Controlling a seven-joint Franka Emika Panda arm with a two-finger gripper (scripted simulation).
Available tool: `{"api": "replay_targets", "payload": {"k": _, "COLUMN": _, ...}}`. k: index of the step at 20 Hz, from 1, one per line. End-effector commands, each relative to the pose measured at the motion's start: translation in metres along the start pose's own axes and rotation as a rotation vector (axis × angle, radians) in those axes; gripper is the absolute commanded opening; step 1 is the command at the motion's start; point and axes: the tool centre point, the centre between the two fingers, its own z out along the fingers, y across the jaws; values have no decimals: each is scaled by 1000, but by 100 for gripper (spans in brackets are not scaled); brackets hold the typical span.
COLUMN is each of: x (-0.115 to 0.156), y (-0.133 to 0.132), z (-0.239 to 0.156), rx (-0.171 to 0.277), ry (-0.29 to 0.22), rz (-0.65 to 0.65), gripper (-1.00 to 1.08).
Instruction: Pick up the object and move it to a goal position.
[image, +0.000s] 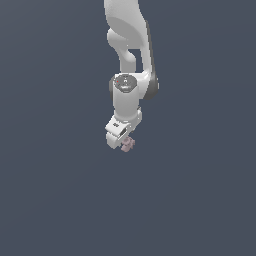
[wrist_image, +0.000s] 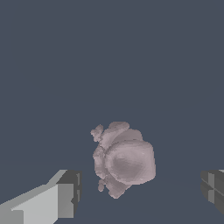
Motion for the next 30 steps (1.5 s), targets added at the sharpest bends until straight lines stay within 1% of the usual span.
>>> {"api": "replay_targets", "payload": {"k": 1, "x": -1, "y": -3, "z": 3, "rx": 2, "ry": 2, "rz": -47, "gripper": 100}}
{"api": "replay_targets", "payload": {"k": 8, "x": -2, "y": -8, "z": 8, "rx": 4, "ry": 6, "rz": -121, "gripper": 100}}
{"api": "replay_targets", "payload": {"k": 16, "x": -2, "y": -8, "z": 12, "rx": 5, "ry": 6, "rz": -128, "gripper": 100}}
{"api": "replay_targets", "payload": {"k": 25, "x": -2, "y": -10, "z": 49, "rx": 5, "ry": 6, "rz": -132, "gripper": 100}}
{"api": "replay_targets", "payload": {"k": 30, "x": -2, "y": -9, "z": 59, "rx": 5, "ry": 6, "rz": -132, "gripper": 100}}
